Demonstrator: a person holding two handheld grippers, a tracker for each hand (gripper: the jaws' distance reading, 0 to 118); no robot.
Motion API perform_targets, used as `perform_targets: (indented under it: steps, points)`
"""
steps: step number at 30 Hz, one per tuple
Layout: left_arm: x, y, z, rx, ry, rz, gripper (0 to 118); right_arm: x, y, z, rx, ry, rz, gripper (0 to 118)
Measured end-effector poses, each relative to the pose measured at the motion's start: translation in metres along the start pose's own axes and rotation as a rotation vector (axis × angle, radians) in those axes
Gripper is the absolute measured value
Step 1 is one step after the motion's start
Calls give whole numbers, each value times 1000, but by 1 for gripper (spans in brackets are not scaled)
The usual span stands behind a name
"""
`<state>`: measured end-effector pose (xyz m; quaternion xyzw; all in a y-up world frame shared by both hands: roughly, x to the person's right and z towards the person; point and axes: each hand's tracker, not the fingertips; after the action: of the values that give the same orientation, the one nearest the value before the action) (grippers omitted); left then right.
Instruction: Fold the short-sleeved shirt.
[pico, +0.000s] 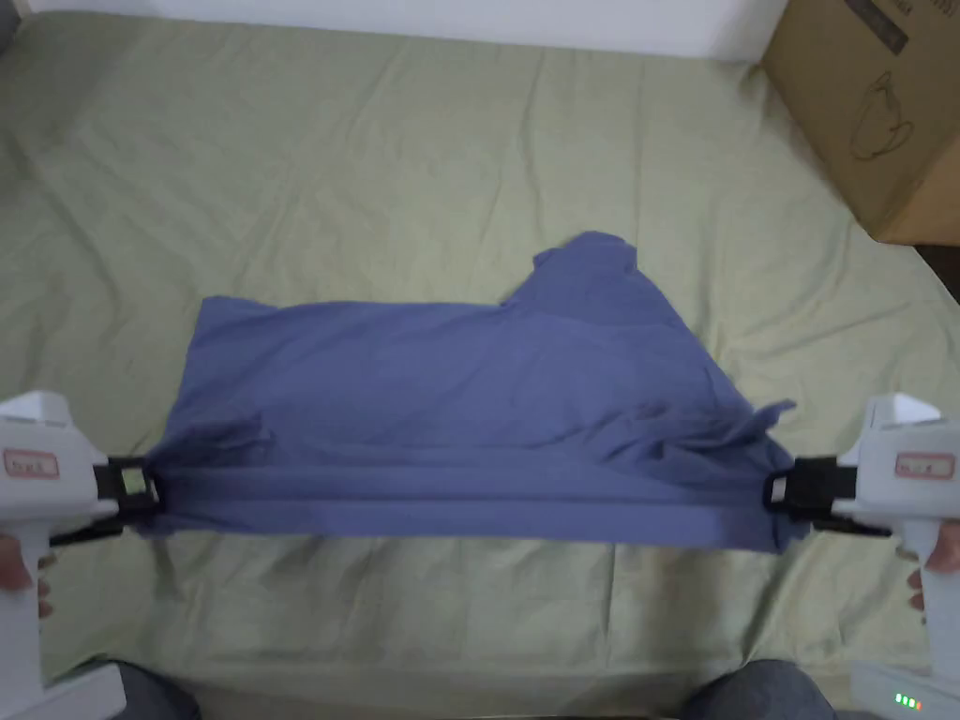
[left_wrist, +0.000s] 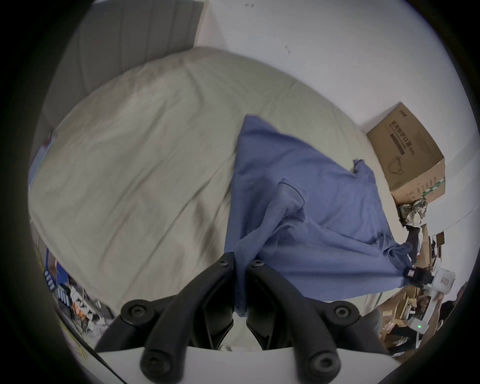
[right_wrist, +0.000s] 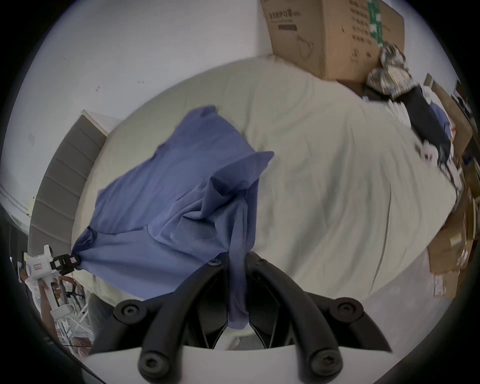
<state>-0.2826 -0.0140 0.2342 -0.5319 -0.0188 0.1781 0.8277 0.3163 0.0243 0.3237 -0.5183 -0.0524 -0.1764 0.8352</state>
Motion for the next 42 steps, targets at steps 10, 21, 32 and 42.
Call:
perform_targets:
  steps: [10,21,32,42]
  points:
    - [5,-30,11,28,141,-79,97,-4,-34,7,38,-111,63,81]
    - [72,-18,114,731,184,-287,118,-73,1,119,692,-146,260,104]
    - [109,-41,96,738,93,-424,0,-124,-25,104,824,-29,263,0]
    - [118,26,74,621,25,-377,0,-139,-12,85,802,-8,267,0]
